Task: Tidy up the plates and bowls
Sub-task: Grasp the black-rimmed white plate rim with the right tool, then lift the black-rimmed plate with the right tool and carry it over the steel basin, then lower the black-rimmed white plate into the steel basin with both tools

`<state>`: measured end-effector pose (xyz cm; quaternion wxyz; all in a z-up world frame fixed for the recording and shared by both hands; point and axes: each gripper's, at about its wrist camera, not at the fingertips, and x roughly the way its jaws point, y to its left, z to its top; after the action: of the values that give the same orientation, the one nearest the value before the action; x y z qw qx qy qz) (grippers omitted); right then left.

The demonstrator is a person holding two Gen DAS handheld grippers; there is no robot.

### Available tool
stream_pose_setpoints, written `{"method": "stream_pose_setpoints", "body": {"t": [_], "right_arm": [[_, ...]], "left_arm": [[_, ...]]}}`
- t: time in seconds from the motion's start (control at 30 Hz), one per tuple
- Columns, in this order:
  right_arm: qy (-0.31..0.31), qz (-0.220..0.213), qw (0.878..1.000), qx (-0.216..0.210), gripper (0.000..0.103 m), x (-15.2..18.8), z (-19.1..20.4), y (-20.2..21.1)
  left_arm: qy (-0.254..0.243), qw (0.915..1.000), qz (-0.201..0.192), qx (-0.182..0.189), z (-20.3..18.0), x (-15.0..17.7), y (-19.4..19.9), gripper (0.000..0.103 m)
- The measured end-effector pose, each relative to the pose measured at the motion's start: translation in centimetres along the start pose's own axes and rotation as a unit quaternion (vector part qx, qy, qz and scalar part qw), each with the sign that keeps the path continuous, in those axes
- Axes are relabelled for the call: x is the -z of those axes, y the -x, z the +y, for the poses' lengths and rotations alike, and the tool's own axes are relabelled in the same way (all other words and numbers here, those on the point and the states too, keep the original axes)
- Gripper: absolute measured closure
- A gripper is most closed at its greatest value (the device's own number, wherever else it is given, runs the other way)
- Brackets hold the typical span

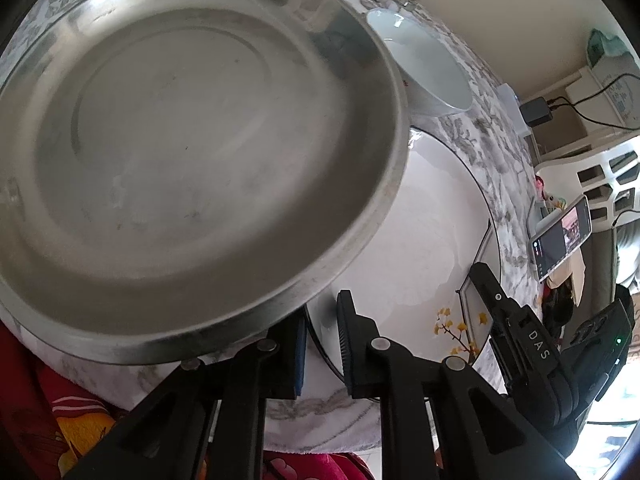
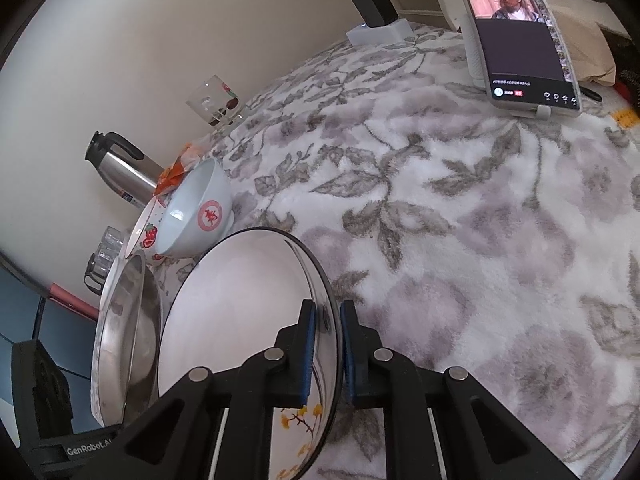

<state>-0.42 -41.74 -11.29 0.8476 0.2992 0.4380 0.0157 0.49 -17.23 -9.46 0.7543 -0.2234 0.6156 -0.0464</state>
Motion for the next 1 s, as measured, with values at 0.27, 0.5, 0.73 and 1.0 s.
{"method": "stream_pose_setpoints", "body": {"t": [0.27,0.5,0.73,1.0], "right_arm": [[0.008,-0.019,1.0,0.012,0.093,-0.1,-0.7,2.4],[0.005,-0.03,0.999,0.033,0.093,0.0,-1.4,3.9],[0.011,-0.052,0.997,0.048,0.093,-0.2,-0.8,6.0],[0.023,-0.086,0.994,0.056,0.093,-1.2,1.5,8.8]], "left_arm": [[-0.044,0.9988,-0.015,0.018,-1.9,0.0,0.6,0.088],[-0.075,0.9966,-0.005,0.034,-3.4,0.2,0.4,0.088],[-0.119,0.991,-0.037,0.048,-4.6,0.5,2.2,0.087],[-0.145,0.9837,-0.069,0.082,-5.0,0.1,5.0,0.086]]}}
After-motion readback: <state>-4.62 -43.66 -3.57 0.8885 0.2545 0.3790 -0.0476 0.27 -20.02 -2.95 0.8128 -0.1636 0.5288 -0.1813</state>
